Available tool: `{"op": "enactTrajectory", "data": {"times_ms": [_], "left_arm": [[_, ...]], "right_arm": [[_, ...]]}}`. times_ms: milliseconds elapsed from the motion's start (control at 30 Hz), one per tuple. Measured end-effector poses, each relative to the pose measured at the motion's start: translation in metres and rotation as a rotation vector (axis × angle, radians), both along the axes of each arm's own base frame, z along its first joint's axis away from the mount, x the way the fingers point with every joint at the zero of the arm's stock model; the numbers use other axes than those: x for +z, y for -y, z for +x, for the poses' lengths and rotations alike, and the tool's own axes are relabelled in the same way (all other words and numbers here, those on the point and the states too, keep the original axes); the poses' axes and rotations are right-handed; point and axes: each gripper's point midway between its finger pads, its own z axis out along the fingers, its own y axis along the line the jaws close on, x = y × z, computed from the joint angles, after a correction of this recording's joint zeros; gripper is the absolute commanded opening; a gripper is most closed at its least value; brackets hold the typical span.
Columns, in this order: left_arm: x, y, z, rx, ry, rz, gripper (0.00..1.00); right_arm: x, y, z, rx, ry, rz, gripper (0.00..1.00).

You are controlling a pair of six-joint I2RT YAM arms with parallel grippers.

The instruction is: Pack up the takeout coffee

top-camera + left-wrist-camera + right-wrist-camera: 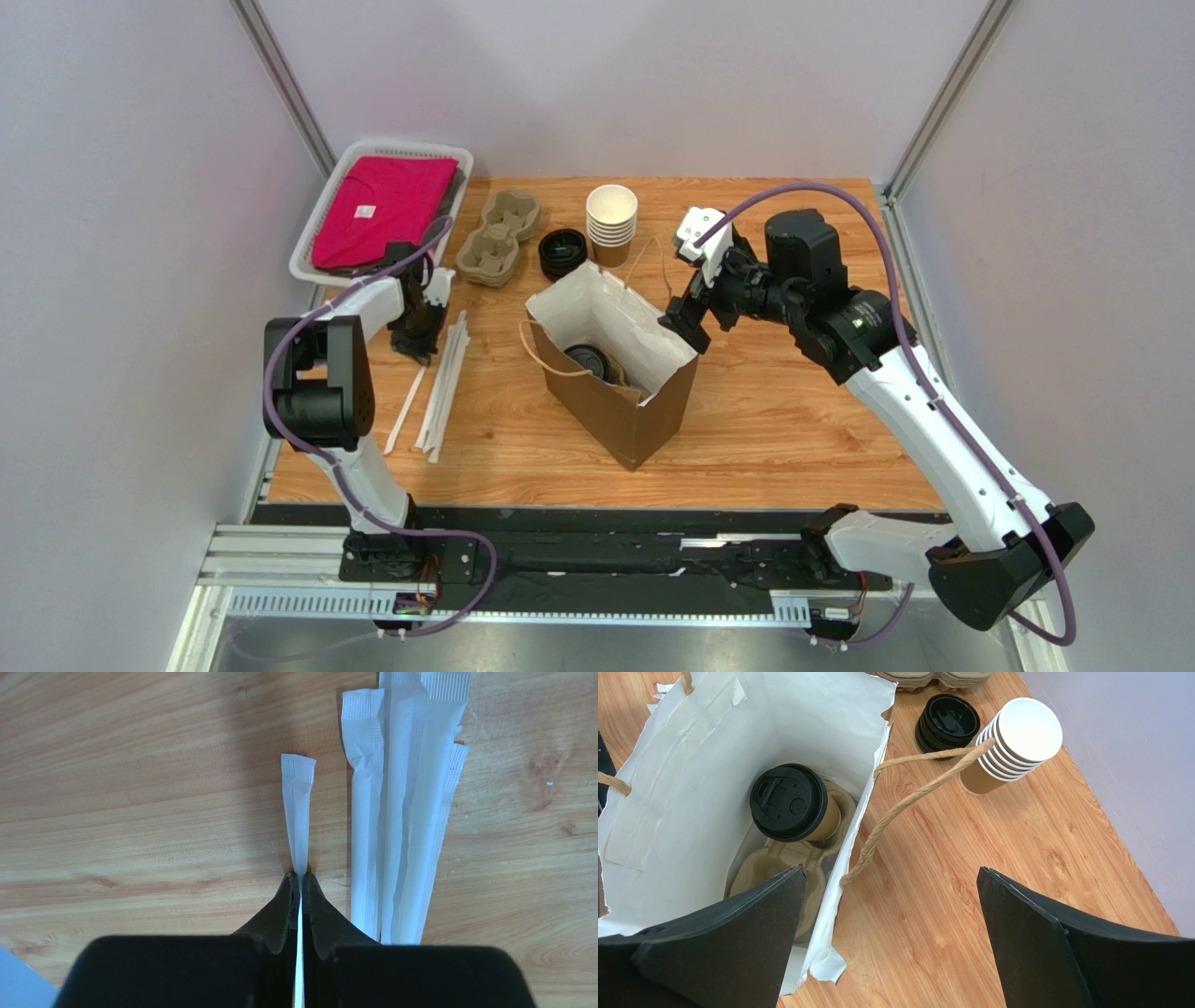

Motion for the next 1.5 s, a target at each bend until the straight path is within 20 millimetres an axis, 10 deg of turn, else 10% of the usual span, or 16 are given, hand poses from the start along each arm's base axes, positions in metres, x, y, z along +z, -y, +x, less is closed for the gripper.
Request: {"op": "enactTrajectory", "data": {"times_ms": [200, 567, 767, 1067, 1333, 1500], "left_arm": [[0.036, 0.004, -0.009, 0.0, 0.017, -0.042, 0.0], [0.357, 0.085, 0.028, -0.184, 0.8, -0.397, 0.0], [0.452, 0.188, 0.007, -0.377, 0.984, -0.75, 0.0], [0.523, 0.279, -0.037, -0.529, 1.061, -1.155, 0.0], [0.525, 0.302, -0.049, -0.535, 1.009, -1.273, 0.0], [0.517, 0.313, -0.054, -0.538, 0.965, -1.302, 0.0]], "right_arm": [[0.0, 0.002, 0.001, -0.015, -0.001, -0.004, 1.0], [0.087, 0.0, 0.001, -0.053, 0.105, 0.15, 0.97], [0.161, -0.02, 0.007, -0.001, 0.188, 0.305, 0.87], [0.182, -0.061, 0.008, 0.093, 0.083, 0.456, 0.73], [0.185, -0.077, -0.005, 0.148, 0.058, 0.485, 0.68], [0.19, -0.077, -0.004, 0.146, 0.074, 0.498, 0.4]]}}
